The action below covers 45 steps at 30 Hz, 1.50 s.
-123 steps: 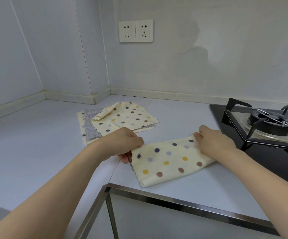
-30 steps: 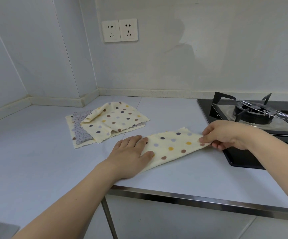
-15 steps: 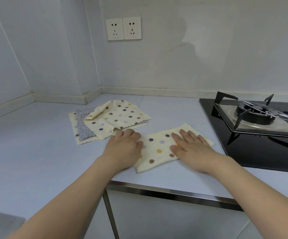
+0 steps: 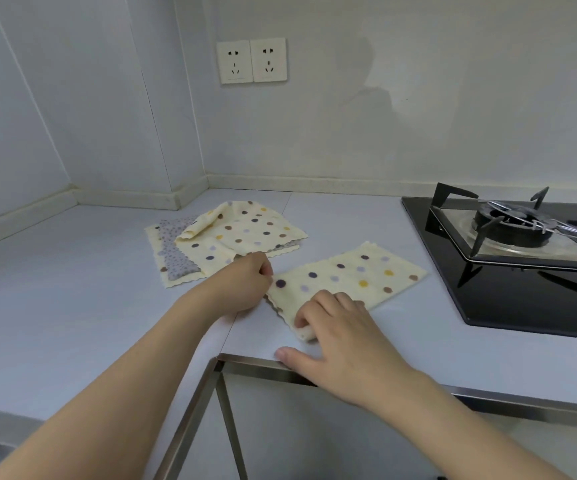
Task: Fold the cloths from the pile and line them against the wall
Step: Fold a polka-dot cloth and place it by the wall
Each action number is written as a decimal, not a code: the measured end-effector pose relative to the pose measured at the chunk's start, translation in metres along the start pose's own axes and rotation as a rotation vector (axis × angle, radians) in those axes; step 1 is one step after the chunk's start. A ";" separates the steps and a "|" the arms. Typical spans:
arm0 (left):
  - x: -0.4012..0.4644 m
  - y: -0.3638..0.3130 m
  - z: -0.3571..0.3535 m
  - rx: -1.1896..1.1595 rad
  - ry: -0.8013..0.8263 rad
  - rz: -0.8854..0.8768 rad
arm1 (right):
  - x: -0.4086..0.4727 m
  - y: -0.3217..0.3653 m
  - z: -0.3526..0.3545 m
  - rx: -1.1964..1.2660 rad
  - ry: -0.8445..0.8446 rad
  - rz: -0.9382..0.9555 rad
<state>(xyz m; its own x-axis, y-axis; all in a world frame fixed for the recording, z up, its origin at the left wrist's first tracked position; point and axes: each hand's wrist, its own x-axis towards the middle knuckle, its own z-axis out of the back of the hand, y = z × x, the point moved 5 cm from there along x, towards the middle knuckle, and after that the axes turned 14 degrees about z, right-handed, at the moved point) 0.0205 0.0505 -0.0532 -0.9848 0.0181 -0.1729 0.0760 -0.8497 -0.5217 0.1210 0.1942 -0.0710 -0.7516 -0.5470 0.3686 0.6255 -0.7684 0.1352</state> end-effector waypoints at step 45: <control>-0.031 -0.033 -0.001 -0.549 0.443 -0.286 | -0.042 -0.044 0.038 0.945 -0.058 -0.360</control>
<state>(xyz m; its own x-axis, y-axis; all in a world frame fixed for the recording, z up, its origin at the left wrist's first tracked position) 0.0482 0.0786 -0.0311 -0.8316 0.5065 -0.2278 0.0086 -0.3984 -0.9172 0.1328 0.2641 -0.0571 -0.9327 -0.2980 0.2033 0.2921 -0.2930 0.9104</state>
